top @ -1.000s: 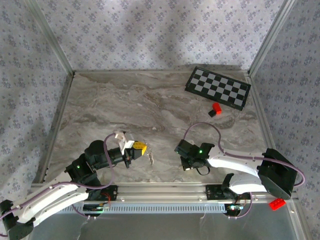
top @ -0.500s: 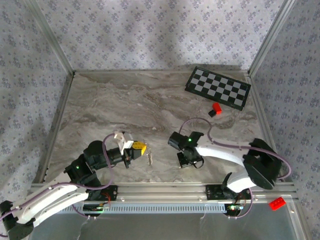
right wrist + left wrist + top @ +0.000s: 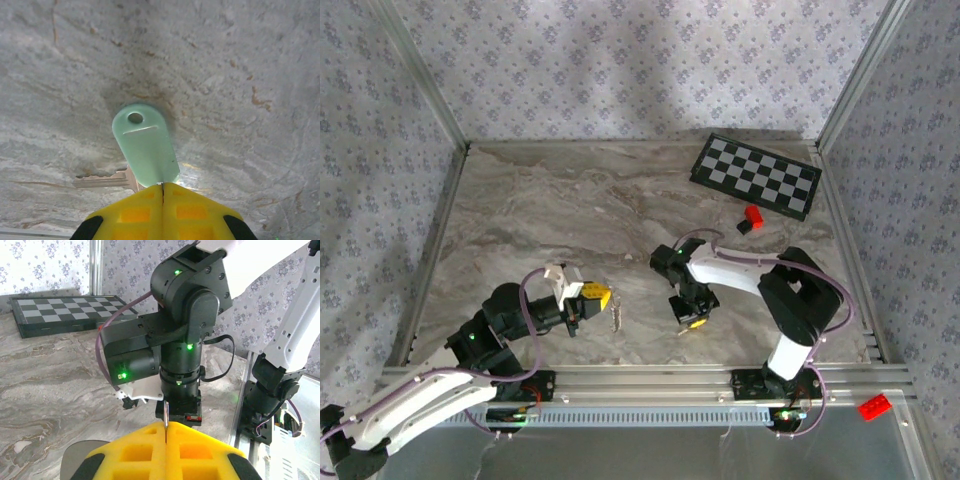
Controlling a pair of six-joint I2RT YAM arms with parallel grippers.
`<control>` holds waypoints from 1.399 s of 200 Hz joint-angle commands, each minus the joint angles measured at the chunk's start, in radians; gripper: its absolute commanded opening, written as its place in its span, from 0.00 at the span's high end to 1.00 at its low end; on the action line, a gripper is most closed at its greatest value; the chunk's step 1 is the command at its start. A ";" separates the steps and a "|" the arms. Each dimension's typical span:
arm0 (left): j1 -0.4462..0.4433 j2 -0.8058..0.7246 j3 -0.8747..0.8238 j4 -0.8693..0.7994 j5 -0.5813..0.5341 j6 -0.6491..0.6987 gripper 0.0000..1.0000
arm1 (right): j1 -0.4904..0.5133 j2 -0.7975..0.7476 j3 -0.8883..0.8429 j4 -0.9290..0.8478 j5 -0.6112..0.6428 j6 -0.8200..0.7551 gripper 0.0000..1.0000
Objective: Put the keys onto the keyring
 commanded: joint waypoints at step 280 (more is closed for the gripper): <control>0.002 0.042 0.017 0.056 0.027 -0.007 1.00 | 0.119 -0.566 -0.469 0.423 0.159 0.216 0.64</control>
